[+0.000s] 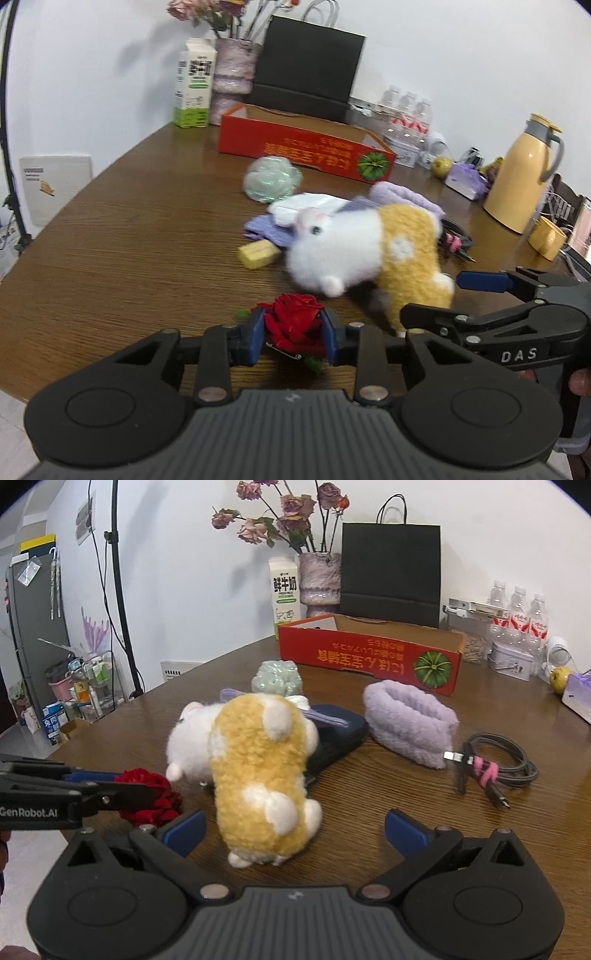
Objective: Organize objects
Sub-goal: 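Grasp the red rose with the left tool while the right tool grasps the plush toy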
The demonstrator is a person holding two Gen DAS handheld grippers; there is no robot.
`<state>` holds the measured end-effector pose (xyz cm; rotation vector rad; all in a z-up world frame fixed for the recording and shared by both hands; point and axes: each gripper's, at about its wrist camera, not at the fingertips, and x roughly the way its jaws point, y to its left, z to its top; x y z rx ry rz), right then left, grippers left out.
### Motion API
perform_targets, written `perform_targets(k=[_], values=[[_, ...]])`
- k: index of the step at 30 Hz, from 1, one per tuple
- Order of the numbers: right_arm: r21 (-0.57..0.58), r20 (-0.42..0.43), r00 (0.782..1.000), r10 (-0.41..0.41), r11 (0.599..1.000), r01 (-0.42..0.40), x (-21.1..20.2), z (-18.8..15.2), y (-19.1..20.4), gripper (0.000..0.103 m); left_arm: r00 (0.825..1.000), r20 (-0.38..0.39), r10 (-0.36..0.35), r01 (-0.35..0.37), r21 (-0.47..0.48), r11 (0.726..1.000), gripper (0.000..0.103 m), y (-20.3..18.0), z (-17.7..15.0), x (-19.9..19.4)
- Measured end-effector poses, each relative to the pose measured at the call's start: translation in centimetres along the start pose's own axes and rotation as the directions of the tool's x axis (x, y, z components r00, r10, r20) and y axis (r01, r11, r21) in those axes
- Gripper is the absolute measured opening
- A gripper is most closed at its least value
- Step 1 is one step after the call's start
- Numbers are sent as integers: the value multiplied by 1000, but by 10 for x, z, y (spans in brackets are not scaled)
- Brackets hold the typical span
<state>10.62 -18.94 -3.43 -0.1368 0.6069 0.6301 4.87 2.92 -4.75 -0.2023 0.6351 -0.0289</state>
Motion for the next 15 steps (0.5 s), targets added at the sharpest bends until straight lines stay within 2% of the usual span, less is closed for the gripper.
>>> perform_targets(k=[4, 9, 15], values=[[-7, 2, 1000, -1, 1000, 1, 8, 4, 9, 103, 1000, 7, 19, -19, 2, 1000, 34, 8, 3, 4], [7, 16, 1000, -20, 1000, 20, 16, 8, 13, 101, 1000, 6, 18, -18, 19, 1000, 44, 10, 4, 9], [-3, 15, 1000, -17, 1000, 17, 22, 11, 18, 77, 1000, 3, 5, -6, 30, 1000, 57, 11, 1, 12]])
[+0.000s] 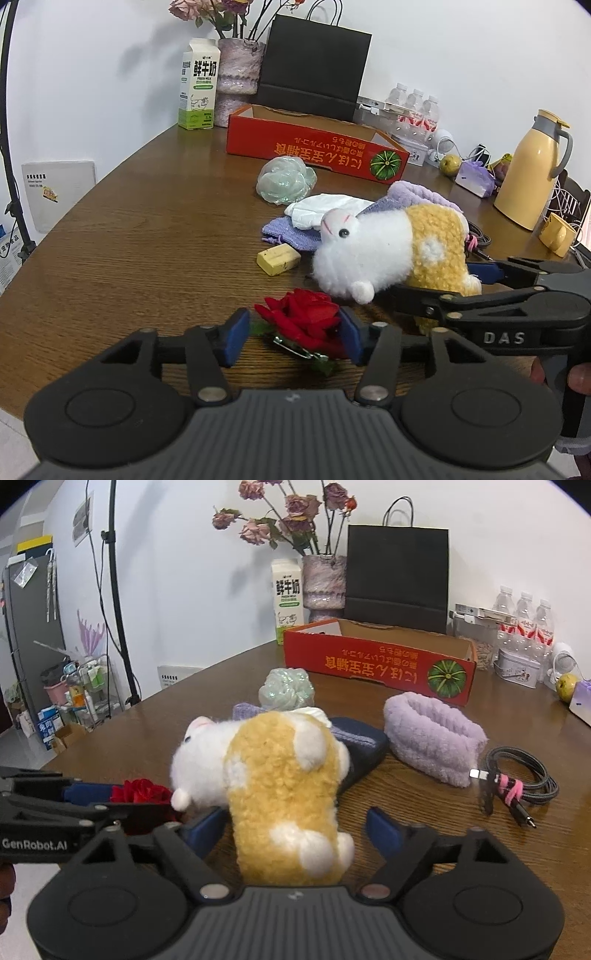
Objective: Organize objects
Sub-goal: 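Grasp the red rose with the left tool while the right tool grasps the plush toy, then lift the rose and plush toy with both tools and carry them to the red box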
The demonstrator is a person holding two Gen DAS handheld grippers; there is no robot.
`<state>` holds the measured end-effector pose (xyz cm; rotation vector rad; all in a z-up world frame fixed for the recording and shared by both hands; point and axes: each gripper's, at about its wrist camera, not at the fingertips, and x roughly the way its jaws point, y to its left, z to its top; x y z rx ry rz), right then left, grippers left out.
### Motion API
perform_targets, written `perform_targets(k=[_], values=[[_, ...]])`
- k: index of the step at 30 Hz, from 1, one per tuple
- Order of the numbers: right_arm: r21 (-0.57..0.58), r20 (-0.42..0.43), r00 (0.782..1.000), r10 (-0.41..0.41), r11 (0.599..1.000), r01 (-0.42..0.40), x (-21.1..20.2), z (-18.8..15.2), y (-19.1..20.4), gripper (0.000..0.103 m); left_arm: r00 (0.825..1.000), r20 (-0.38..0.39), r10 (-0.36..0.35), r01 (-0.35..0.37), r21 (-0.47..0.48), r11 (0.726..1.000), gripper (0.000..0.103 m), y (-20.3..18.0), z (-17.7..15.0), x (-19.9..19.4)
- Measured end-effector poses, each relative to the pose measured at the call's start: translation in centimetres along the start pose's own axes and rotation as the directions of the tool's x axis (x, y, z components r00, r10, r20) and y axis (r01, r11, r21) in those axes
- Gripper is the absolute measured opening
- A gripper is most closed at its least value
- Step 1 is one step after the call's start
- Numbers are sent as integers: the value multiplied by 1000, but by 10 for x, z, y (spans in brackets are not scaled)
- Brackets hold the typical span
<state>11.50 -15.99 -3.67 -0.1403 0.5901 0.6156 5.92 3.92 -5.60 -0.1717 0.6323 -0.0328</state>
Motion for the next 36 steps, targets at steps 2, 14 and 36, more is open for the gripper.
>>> perform_targets(k=[2, 14, 36], values=[[-5, 5, 1000, 5, 1000, -5, 1, 0, 2, 71, 1000, -3, -3, 3, 4, 1000, 63, -1, -1, 2], [25, 25, 1000, 11, 1000, -12, -1, -4, -3, 57, 999, -30, -26, 26, 9, 1000, 43, -9, -3, 8], [73, 128, 992, 17, 997, -27, -44, -6, -18, 49, 999, 30, -34, 34, 13, 999, 40, -22, 14, -19]])
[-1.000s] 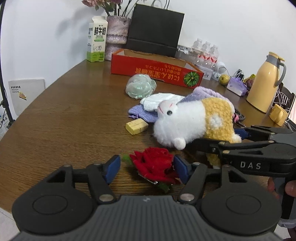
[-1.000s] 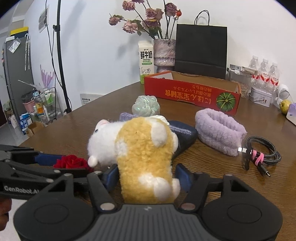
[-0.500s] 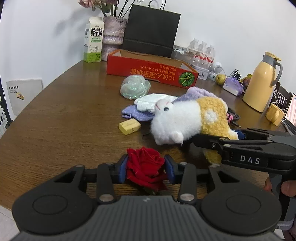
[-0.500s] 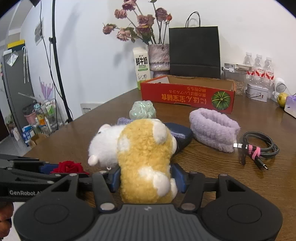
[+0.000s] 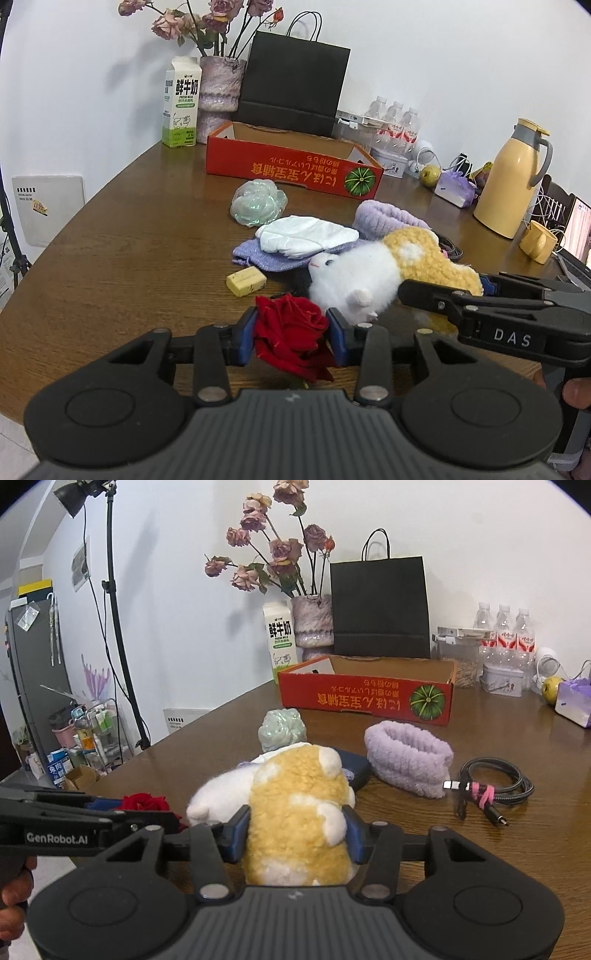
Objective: Organize objects
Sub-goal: 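Lift the rose and plush toy with both tools and carry them to the red box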
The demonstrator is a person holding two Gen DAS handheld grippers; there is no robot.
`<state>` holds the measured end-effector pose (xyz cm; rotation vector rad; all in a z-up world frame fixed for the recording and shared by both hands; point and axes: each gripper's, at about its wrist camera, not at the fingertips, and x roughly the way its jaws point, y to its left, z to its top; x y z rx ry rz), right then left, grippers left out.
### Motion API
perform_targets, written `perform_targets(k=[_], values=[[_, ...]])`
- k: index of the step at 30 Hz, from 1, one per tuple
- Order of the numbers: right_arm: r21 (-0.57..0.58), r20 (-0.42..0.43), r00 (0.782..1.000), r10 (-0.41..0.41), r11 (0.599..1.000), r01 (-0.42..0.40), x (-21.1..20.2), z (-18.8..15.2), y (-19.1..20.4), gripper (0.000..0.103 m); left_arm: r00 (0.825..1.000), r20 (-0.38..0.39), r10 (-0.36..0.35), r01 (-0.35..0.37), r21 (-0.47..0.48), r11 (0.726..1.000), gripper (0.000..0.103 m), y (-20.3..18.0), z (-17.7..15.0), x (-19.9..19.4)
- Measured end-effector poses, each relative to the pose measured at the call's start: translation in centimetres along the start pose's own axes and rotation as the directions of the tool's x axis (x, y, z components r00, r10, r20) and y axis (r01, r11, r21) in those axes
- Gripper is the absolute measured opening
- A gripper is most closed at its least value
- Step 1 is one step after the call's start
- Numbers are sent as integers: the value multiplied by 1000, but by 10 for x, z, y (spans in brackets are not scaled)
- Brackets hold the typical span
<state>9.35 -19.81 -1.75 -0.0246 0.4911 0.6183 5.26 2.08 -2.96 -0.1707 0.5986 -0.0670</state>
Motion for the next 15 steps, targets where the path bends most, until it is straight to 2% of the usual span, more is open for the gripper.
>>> perform_targets(k=[6, 10, 12, 15], values=[[-33, -87, 996, -1, 999, -2, 14, -8, -2, 57, 1000, -18, -1, 1, -9, 1000, 40, 1, -4, 4], [-52, -141, 990, 2, 999, -10, 31, -13, -2, 80, 1000, -26, -1, 0, -18, 1000, 40, 7, -8, 5], [-47, -154, 988, 10, 999, -17, 38, -15, -3, 80, 1000, -27, 2, -3, -25, 1000, 40, 10, -9, 5], [-22, -141, 989, 50, 998, -53, 41, -16, -7, 75, 1000, -25, 7, -8, -34, 999, 40, 13, -10, 4]])
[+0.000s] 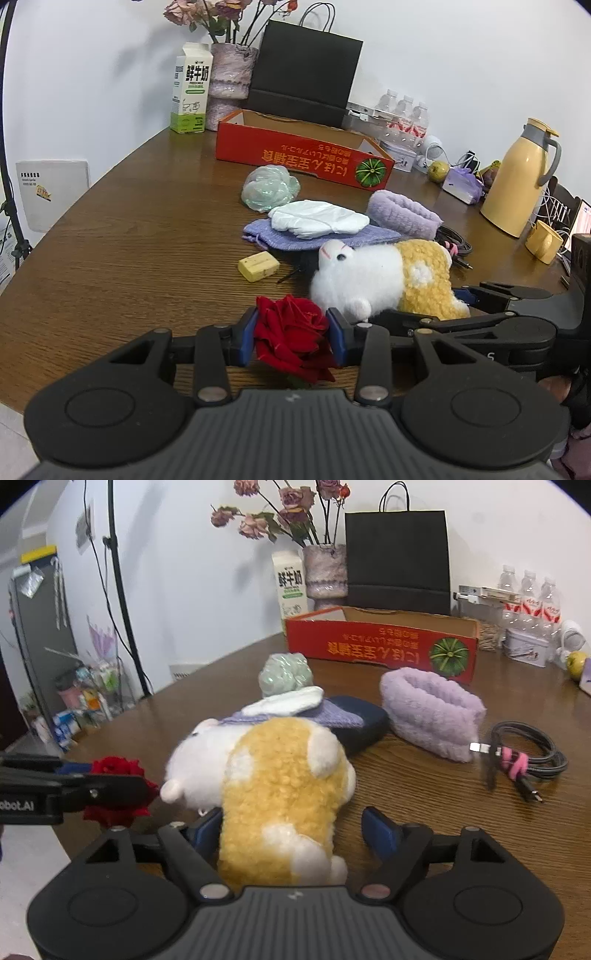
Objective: Organize objects
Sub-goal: 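Lift the rose and plush toy with both tools and carry them to the red box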
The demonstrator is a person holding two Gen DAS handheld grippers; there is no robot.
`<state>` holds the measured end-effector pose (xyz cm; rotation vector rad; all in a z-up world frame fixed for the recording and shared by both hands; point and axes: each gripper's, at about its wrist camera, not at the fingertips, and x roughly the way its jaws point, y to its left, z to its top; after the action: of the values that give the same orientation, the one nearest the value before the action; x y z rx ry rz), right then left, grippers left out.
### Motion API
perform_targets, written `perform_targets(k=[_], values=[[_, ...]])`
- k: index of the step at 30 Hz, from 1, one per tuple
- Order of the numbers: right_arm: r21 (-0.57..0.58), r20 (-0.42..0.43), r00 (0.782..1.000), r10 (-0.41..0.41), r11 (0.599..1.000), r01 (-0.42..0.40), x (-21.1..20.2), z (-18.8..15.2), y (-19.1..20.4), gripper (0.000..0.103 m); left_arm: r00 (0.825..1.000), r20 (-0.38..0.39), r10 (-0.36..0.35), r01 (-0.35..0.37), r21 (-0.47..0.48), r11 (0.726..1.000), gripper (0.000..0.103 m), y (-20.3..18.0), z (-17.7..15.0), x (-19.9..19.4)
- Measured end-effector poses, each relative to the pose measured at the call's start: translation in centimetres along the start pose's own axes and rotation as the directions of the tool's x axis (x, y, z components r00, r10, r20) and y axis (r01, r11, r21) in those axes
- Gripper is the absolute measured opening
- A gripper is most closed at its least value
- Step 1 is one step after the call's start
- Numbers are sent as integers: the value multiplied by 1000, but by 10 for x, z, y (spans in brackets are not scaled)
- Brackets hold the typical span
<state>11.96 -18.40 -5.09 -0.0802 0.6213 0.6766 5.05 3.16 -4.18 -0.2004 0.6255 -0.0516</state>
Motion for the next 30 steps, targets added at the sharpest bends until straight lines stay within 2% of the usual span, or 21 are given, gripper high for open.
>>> perform_targets(k=[1, 3, 6, 19, 30], values=[[2, 5, 1000, 10, 1000, -10, -1, 0, 0, 66, 1000, 2, 1, -1, -2, 1000, 40, 1, 0, -1], [2, 17, 1000, 24, 1000, -24, -6, -1, 3, 56, 1000, 7, 3, -3, -4, 1000, 40, 2, 1, -3], [7, 50, 999, 17, 1000, -17, -16, -1, 4, 52, 1000, 16, 0, 0, -4, 1000, 40, 0, 3, -5], [24, 144, 990, -10, 1000, 7, -46, 12, -1, 51, 998, 60, -17, 16, 12, 1000, 39, -11, 17, -13], [21, 175, 984, -13, 1000, 9, -43, 32, -9, 51, 994, 105, -23, 22, 15, 1000, 39, -17, 43, -6]])
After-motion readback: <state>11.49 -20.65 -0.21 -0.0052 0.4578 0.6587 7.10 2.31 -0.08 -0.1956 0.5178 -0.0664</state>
